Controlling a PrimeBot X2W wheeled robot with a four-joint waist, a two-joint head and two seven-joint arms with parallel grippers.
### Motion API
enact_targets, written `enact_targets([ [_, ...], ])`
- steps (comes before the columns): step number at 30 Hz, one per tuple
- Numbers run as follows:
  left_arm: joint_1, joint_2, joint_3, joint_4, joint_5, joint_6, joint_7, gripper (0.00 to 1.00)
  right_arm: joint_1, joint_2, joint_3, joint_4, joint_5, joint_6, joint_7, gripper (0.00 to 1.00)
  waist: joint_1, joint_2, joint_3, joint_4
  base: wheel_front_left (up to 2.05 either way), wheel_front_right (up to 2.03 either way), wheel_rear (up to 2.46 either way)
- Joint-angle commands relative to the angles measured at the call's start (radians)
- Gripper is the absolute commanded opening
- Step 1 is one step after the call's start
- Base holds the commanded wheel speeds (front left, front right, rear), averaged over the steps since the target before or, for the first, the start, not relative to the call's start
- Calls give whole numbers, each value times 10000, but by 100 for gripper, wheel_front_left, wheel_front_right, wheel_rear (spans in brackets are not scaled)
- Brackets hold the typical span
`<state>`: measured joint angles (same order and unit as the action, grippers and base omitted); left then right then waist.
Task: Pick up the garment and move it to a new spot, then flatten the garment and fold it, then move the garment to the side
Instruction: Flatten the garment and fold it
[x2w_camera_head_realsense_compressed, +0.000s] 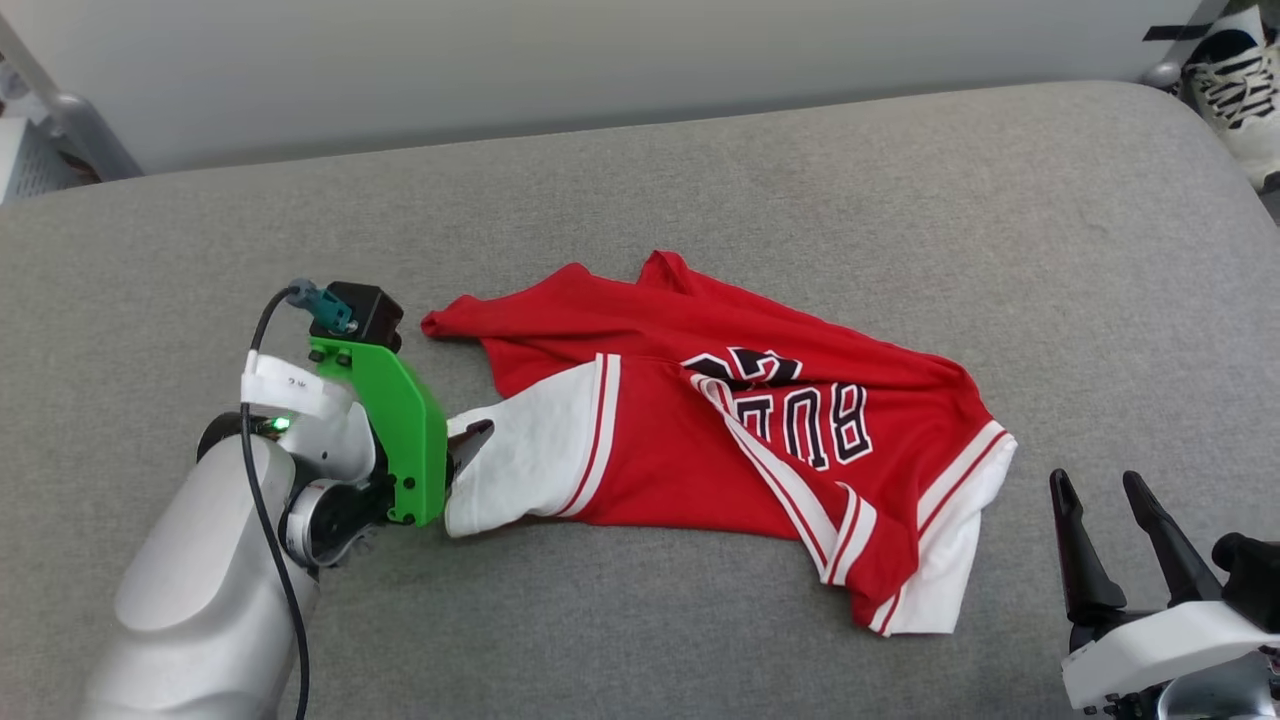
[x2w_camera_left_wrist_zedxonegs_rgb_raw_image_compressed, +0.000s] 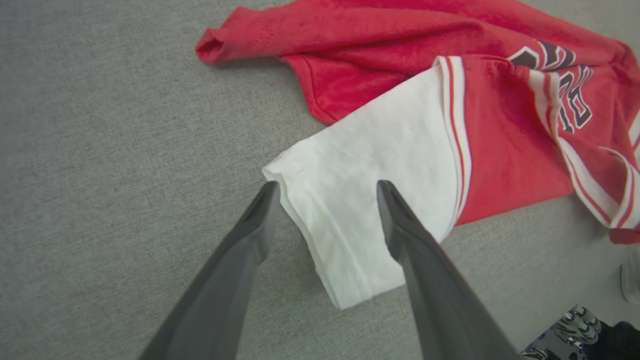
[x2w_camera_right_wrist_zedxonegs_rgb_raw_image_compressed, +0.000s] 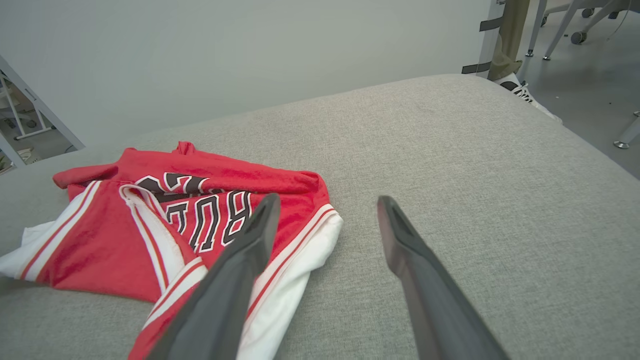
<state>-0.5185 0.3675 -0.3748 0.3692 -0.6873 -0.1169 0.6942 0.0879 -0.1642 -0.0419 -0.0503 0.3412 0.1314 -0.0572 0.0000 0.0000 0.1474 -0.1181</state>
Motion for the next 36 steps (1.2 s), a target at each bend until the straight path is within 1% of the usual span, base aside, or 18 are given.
enact_targets([
  [1, -258, 84, -91, 163, 64, 52, 131, 100, -165, 50, 41, -4, -74, -7, -26, 100, 0, 0, 293, -282, 0, 0, 0],
  [6, -717, 194, -296, 876, 339, 45, 185, 100, -355, 87, 148, 90, -107, -7, -92, 100, 0, 0, 633, -519, 0, 0, 0],
  [14, -1070, 312, -570, 1944, 886, 7, -695, 100, -522, 84, 200, 181, -107, -7, -183, 100, 0, 0, 1049, -685, 0, 0, 0],
  [19, -1154, 351, -884, 2659, 1094, -38, -899, 100, -571, 66, 229, 199, -129, -7, -204, 100, 0, 0, 1156, -691, 0, 0, 0],
  [20, -1128, 316, -976, 2802, 1025, -57, -775, 2, -575, 62, 224, 201, -135, -7, -200, 100, 0, 0, 1156, -674, 0, 0, 0],
  [21, -1106, 296, -1043, 2885, 950, -72, -676, 0, -576, 57, 215, 201, -140, -7, -193, 100, 0, 0, 1155, -657, 0, 0, 0],
  [28, -1001, 213, -1315, 3015, 448, -125, -815, 0, -522, -37, 128, 185, -209, -7, -78, 100, 0, 0, 924, -354, 0, 0, 0],
  [32, -997, 201, -1182, 3046, 224, -130, -1485, 0, -490, -100, 153, 169, -228, -7, 8, 100, 0, 0, 684, -175, 0, 0, 0],
  [36, -934, 256, -790, 3023, -19, -130, -2423, 0, -403, -129, 144, 136, -241, -7, 146, 100, 0, 0, 361, 19, 0, 0, 0],
])
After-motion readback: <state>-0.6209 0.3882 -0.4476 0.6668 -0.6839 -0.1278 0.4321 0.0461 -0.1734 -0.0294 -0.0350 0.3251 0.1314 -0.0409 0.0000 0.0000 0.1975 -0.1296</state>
